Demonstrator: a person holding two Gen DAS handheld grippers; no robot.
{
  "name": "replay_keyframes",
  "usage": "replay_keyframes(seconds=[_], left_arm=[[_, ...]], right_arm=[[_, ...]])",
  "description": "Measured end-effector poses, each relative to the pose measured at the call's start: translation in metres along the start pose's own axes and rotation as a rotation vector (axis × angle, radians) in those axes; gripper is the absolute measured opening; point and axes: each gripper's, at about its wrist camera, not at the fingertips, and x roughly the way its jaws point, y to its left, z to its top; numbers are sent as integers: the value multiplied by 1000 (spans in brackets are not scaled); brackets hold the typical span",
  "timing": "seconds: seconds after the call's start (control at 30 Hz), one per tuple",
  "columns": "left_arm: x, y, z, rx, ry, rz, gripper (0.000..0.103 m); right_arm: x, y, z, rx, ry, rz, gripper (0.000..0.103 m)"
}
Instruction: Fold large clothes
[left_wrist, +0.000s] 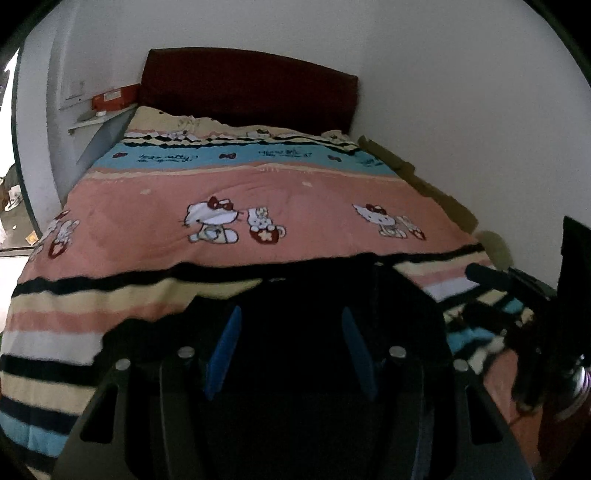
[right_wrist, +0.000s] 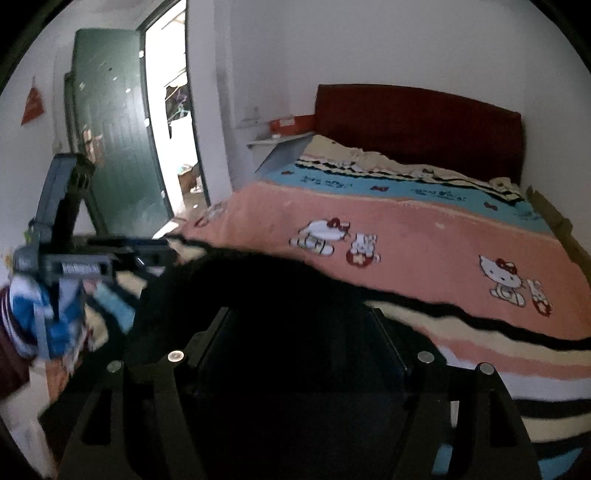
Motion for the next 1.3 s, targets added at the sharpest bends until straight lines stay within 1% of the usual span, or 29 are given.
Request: replay_keyframes(seconds=[0.07, 0.13, 0.23, 0.33, 0.37, 0.4, 0.43, 0.5, 0.6, 0.7, 0.8, 0.87, 0.9, 1.0, 1.07, 1.13, 1.2, 1.3], left_arm=[[16, -2, 7, 8, 18, 10, 55], [34, -4, 5, 16, 47, 23, 55], [53, -2, -13, 39, 85, 41, 55], [71, 3, -42, 65, 135, 58, 56], [77, 4, -52, 76, 145, 67, 59], [81, 5, -63, 95, 143, 76, 61], [83, 5, -74, 110, 128, 75, 62], [84, 5, -89, 104, 108, 64, 63], [90, 6, -103, 108, 96, 70, 63], [98, 6, -104, 112, 105, 89, 63], [103, 3, -100, 119, 140, 119, 63], [98, -1, -94, 132, 182, 130, 63], [89, -6, -91, 142, 199, 135, 62], [56, -19, -90, 178, 182, 137, 62], [37, -25, -92, 185, 171, 113, 62], [18, -33, -100, 195, 163, 89, 62], [10, -38, -108, 194, 171, 70, 62], [19, -40, -132, 196, 219, 83, 62]], right_arm=[[16, 0, 15, 22, 0, -12, 71], [36, -2, 23, 48, 23, -12, 71], [65, -7, 21, 75, 90, -22, 71], [91, -10, 0, 79, 179, -26, 71], [99, -12, -10, 74, 209, -27, 71], [109, -11, -24, 61, 248, -28, 71], [113, -11, -32, 55, 263, -24, 72], [114, -9, -54, 63, 266, -1, 72], [116, -5, -73, 43, 265, -11, 72], [125, -4, -83, 37, 267, -35, 72], [135, -6, -82, 47, 286, -52, 72], [132, -6, -79, 49, 309, -51, 72], [129, -4, -77, 43, 331, -54, 72], [106, 7, -72, 4, 359, -38, 71], [86, 16, -73, -20, 359, -25, 71], [68, 20, -76, -15, 351, -13, 71], [52, 25, -80, -13, 345, -6, 71], [39, 33, -91, -20, 359, 18, 71]])
